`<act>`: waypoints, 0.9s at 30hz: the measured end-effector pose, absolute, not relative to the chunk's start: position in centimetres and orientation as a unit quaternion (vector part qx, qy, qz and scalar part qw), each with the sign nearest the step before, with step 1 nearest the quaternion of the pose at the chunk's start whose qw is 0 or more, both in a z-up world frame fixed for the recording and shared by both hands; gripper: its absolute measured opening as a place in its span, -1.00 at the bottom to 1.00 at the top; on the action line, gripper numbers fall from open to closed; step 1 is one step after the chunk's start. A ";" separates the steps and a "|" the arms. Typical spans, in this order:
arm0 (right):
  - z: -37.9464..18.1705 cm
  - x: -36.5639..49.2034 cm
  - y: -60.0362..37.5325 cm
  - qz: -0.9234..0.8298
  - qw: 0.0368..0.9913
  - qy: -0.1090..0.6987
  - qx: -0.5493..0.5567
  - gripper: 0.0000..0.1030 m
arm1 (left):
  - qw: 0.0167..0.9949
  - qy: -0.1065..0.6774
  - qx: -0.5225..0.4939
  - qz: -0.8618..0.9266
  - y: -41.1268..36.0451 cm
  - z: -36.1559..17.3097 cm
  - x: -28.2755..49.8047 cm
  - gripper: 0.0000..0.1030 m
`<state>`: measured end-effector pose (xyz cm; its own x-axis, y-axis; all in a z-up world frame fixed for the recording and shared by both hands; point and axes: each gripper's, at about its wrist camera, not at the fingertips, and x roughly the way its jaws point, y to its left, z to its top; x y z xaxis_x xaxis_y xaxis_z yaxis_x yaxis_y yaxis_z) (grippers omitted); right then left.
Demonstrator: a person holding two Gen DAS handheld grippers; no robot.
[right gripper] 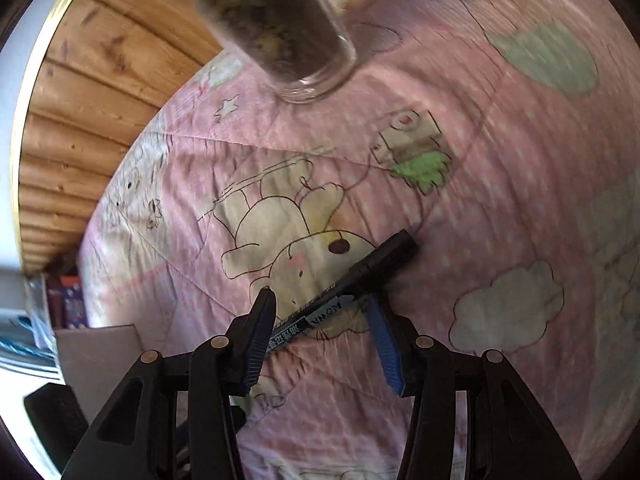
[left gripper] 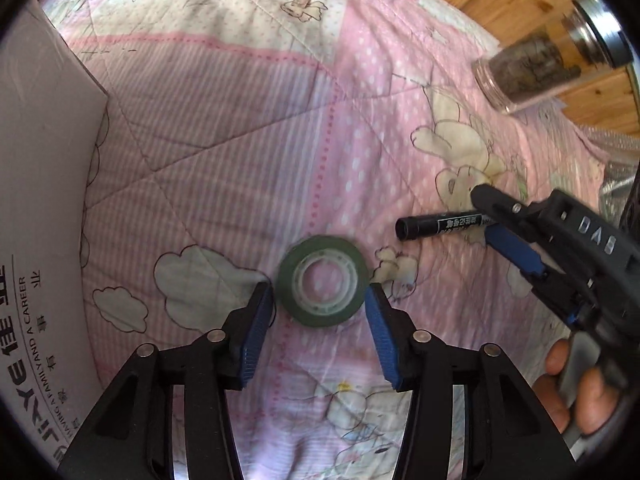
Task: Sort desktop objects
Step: 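Grasp green tape roll with left tool while right tool grasps black marker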
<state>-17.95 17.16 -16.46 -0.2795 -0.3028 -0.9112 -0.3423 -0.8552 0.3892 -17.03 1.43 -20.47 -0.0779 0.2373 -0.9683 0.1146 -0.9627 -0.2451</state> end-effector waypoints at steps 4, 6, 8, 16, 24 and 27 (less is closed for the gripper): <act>-16.4 -18.5 16.8 0.773 -0.004 0.230 -0.591 -0.49 | 0.040 -0.110 -0.666 0.737 2.1 -20.2 -17.2 -0.01; -16.4 -18.7 17.5 0.773 -0.013 0.235 -0.589 -0.60 | 0.037 -0.099 -0.660 0.743 2.4 -20.1 -16.9 -0.03; -16.2 -18.8 18.2 0.773 -0.019 0.241 -0.586 -0.67 | 0.038 -0.086 -0.656 0.749 2.7 -19.9 -16.6 -0.04; -13.5 -17.3 19.5 0.795 -0.043 0.217 -0.565 -0.74 | 0.041 -0.113 -0.654 0.747 1.6 -18.8 -15.3 -0.05; -11.5 -14.5 19.1 0.803 -0.064 0.206 -0.556 -0.77 | 0.040 -0.122 -0.635 0.762 0.6 -15.0 -13.4 -0.05; -10.9 -13.5 18.8 0.805 -0.071 0.202 -0.554 -0.94 | 0.038 -0.126 -0.628 0.767 0.9 -14.3 -12.7 -0.05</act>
<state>-13.54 18.79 -10.85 -0.3761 -0.3377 -0.8628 -0.1094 -0.9085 0.4033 -12.71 0.94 -14.26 -0.2076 0.2155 -0.9542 0.1000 -0.9656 -0.2399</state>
